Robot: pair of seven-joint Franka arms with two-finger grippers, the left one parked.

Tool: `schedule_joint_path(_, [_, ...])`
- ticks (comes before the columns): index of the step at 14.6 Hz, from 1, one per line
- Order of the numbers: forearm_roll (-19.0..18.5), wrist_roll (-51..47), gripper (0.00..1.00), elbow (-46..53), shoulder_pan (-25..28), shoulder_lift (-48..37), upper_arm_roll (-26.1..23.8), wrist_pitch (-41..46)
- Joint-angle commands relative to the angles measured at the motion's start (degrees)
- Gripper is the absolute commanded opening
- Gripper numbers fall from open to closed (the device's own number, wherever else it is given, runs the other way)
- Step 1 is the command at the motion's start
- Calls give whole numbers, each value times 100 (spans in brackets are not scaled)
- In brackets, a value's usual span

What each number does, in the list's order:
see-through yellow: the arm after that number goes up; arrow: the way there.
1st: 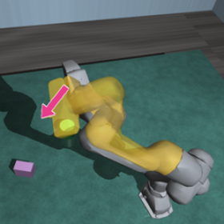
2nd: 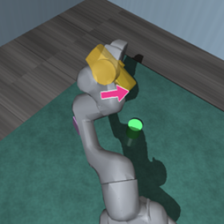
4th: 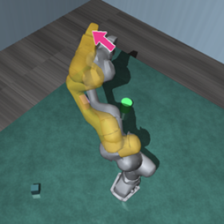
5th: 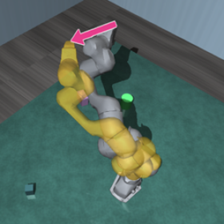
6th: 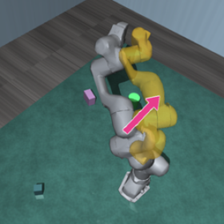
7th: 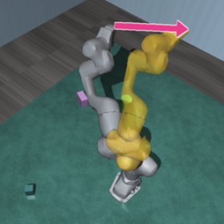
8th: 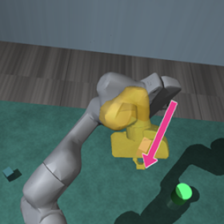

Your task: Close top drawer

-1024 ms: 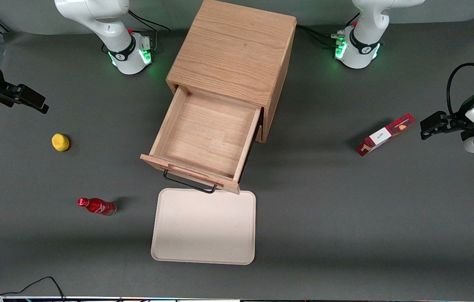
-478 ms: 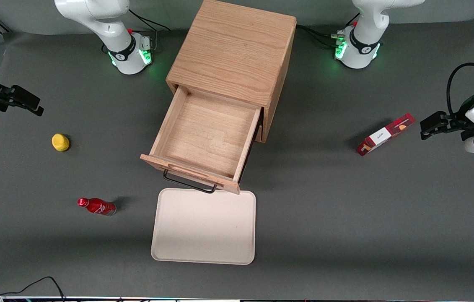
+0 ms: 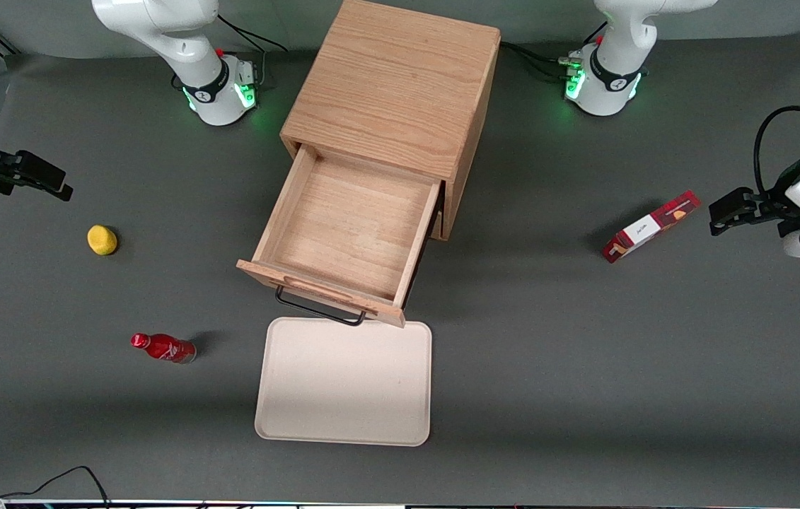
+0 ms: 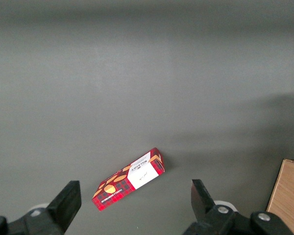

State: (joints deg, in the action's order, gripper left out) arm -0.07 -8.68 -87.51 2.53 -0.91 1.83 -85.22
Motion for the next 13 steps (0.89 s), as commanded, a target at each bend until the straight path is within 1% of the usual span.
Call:
schedule_joint_path(1, [78,121,100,1232,29,888,-278,452])
schedule_joint_path(3, [51,113,100,2469,37,1783,-709,724])
schedule_joint_path(4, [16,69,100,3076,124,2188,-850,839])
schedule_joint_path(5, [-62,51,100,3482,256,2488,-895,901])
schedule_joint_path(7, [-72,-158,100,3749,485,2754,-921,806])
schedule_joint_path(8, [-81,-386,100,3811,608,2842,-1026,701])
schedule_joint_path(9, [-177,-423,100,3820,678,2895,-1149,586])
schedule_joint_path(10, [-499,-406,100,3820,783,2956,-1342,446])
schedule_joint_path(11, [-842,-449,100,3820,854,3061,-1700,323])
schedule_joint_path(12, [-1002,-450,100,3829,829,3227,-2026,113])
schedule_joint_path(13, [-1038,-459,100,3838,829,3316,-2177,-89])
